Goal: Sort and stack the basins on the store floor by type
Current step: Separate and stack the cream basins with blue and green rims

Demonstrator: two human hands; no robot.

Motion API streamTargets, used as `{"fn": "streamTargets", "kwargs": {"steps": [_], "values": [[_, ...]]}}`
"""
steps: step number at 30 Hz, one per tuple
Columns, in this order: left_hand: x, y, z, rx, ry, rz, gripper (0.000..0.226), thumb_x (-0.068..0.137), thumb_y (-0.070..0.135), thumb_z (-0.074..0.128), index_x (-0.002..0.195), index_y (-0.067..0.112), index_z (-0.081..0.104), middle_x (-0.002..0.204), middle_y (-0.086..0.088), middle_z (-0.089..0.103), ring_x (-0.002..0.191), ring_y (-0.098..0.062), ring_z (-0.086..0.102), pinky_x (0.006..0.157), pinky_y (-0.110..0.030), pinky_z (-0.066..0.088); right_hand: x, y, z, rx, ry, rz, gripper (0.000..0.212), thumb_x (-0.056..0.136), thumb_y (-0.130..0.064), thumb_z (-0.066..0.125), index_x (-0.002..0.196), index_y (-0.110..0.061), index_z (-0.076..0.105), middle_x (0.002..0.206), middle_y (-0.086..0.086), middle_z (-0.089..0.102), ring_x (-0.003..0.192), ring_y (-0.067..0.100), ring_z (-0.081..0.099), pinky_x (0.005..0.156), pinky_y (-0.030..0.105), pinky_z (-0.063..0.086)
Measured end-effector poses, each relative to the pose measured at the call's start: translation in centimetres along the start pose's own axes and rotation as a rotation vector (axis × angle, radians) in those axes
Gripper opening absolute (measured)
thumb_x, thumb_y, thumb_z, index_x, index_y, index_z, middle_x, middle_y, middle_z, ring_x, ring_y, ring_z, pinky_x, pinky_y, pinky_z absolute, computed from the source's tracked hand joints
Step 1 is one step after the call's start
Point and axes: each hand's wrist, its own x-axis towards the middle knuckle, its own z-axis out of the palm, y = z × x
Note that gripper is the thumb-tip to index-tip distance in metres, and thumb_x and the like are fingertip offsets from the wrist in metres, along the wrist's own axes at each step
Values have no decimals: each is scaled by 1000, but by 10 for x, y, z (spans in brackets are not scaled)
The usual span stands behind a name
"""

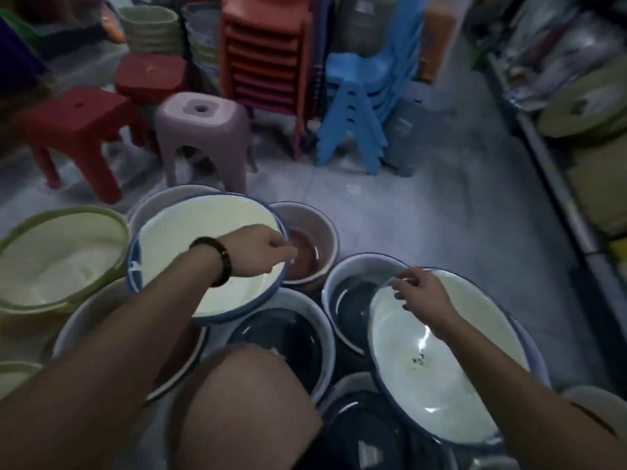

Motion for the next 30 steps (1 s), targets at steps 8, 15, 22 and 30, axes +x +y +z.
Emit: {"fn": "streamTargets", "kwargs": {"steps": [8,15,22,30], "values": [[9,126,111,466,-282,261,43,97,60,52,118,30,75,120,5,71,115,-19,63,103,-34,48,-117,141,-102,78,492,352,33,93,-19,71,124,-12,64,107,13,71,94,33,67,87,42,54],[-4,127,172,373,-166,323,22,98,33,62,117,28,72,106,8,70,99,-12,63,89,-22,45,-157,231,-78,560,368,841,55,83,-31,79,123,4,67,107,20,70,94,37,69,84,47,62],[-16,96,161,441,-159,195,17,96,36,64,110,31,73,108,8,70,97,-12,64,93,-30,52,-133,267,-28,948,234,805,38,91,-14,75,125,-8,60,117,23,69,103,48,69,77,65,63],[-28,66,108,232,-1,39,25,97,39,65,118,27,71,130,3,68,132,-19,54,102,-27,42,-131,194,-71,731,382,579,57,76,-26,74,129,-9,60,114,15,71,100,42,71,86,65,62]]}}
